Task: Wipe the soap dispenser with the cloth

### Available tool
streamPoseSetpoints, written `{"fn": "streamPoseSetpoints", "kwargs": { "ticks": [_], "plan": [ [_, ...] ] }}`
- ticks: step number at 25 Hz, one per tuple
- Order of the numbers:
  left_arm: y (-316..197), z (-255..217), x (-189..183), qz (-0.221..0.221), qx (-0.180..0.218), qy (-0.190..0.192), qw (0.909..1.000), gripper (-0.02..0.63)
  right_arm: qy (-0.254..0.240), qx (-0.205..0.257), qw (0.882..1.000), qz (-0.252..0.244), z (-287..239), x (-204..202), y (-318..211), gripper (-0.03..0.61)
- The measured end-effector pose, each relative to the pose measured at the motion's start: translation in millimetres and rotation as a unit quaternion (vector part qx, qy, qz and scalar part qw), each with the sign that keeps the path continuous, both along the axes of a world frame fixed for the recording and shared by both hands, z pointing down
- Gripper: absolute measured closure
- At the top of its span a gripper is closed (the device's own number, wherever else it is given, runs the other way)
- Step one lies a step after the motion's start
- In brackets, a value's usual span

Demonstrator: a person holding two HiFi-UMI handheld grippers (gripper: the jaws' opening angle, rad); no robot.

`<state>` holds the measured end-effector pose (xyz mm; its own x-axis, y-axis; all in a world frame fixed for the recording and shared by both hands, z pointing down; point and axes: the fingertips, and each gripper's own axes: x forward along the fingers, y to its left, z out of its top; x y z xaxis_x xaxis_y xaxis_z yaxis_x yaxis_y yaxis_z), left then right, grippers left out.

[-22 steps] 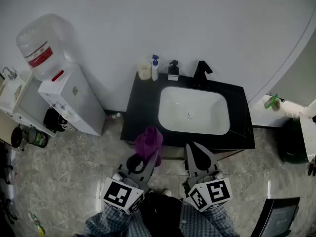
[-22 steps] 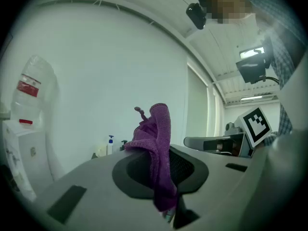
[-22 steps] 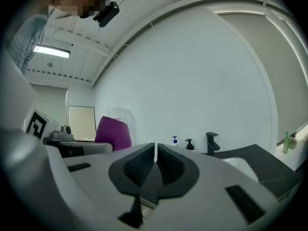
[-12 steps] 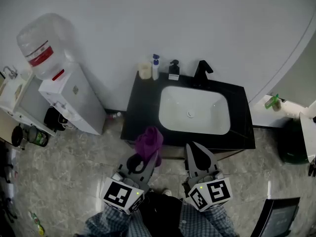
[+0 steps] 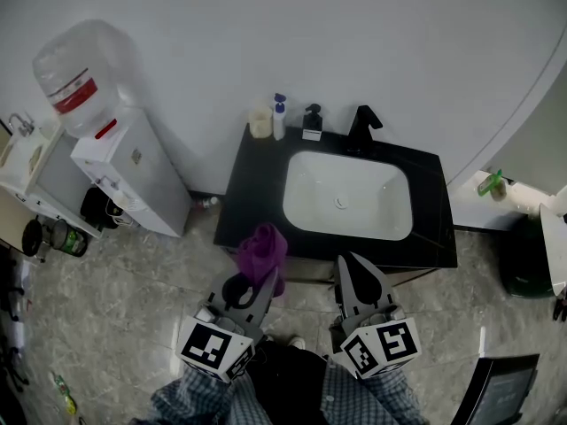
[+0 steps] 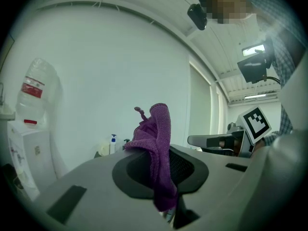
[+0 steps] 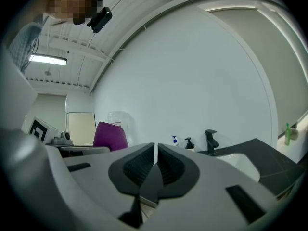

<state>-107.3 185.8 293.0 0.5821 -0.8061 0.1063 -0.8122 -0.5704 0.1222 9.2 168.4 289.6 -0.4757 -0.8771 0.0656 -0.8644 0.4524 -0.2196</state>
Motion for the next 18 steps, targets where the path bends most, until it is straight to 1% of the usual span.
{"fn": "streamPoseSetpoints", "kwargs": {
  "ticks": [3,9,15,18],
  "plan": [
    [4,1,5,-0.009,-0.002,0.001,1.0,0.551,0.004,0.003,1.0,-0.003,-1,11,4,0.548],
    [10,-6,24,-0.021,0.009,0.004,0.9997,0.551,0.016,0.007,1.0,-0.007,-4,36,11,0.548],
    [16,-7,44,-0.025,0.021,0.001,0.9995,0.551,0.017,0.014,1.0,-0.019,-2,48,14,0.548],
    [17,-9,46,-0.029,0.024,-0.005,0.9993,0.551,0.009,0.013,1.0,-0.023,1,50,10,0.548]
  ]
}}
